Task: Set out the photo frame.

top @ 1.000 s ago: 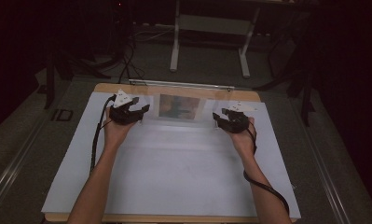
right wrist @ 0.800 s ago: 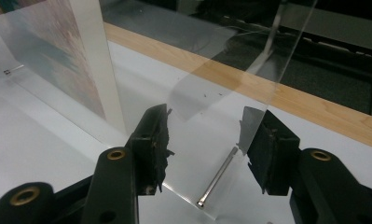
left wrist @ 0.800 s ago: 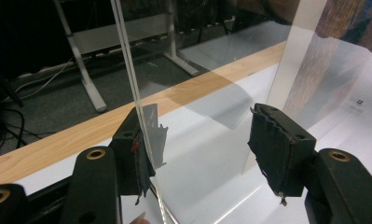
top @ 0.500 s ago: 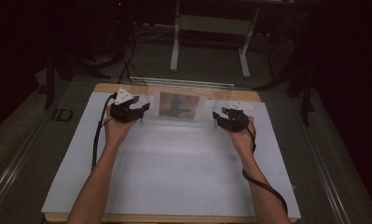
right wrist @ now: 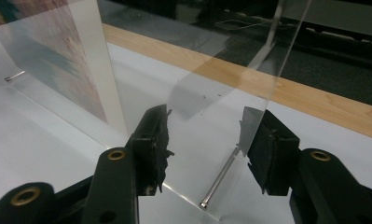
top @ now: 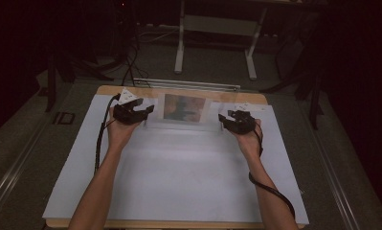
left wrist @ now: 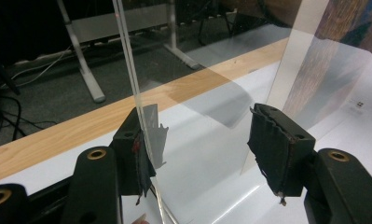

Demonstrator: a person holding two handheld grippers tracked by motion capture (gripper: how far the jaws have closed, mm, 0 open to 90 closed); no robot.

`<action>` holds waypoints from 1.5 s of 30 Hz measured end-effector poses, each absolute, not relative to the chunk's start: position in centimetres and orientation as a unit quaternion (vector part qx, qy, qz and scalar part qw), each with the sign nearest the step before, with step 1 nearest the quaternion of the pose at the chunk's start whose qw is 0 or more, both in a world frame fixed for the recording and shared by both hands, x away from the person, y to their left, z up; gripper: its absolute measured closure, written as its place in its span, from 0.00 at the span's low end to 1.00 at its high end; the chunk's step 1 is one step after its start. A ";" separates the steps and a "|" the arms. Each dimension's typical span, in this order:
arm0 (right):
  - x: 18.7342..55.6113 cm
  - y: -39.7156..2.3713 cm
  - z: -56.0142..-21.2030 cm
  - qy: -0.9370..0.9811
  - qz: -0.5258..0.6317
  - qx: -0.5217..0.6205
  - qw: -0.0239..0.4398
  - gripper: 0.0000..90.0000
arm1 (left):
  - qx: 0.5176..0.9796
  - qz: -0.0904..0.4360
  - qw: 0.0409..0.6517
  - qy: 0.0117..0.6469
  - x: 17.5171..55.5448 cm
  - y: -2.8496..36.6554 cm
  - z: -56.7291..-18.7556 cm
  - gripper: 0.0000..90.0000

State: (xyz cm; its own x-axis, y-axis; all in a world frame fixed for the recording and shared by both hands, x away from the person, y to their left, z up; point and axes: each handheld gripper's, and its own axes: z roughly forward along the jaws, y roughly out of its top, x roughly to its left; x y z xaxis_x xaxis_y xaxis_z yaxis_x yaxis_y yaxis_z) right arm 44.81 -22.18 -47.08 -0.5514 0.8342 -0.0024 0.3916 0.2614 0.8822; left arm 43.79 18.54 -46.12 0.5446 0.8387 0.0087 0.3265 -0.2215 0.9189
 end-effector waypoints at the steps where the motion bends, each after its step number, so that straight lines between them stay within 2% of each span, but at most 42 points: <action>1: 44.8 -22.2 -47.1 0.756 0.452 0.406 0.243 0.57 | 0.735 0.265 0.481 0.397 43.8 18.5 -46.1 0.47; 14: 43.4 -23.1 -45.9 0.750 0.459 0.418 0.225 0.57 | 0.734 0.228 0.486 0.417 42.6 18.2 -45.8 0.47; 32: 38.0 -23.3 -45.0 0.759 0.443 0.440 0.183 0.57 | 0.748 0.186 0.448 0.453 36.8 17.9 -44.1 0.47; 45: 36.5 -23.5 -46.1 0.766 0.444 0.432 0.169 0.57 | 0.768 0.196 0.439 0.423 35.6 18.1 -44.8 0.47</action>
State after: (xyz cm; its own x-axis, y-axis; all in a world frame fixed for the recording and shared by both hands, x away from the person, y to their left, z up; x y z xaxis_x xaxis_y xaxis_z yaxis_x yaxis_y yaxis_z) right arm 36.51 -23.50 -46.09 -0.5687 0.8131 0.1245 0.5121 0.2316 0.8271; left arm 35.63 18.08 -44.77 0.5661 0.8213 -0.0708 0.4779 -0.2570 0.8399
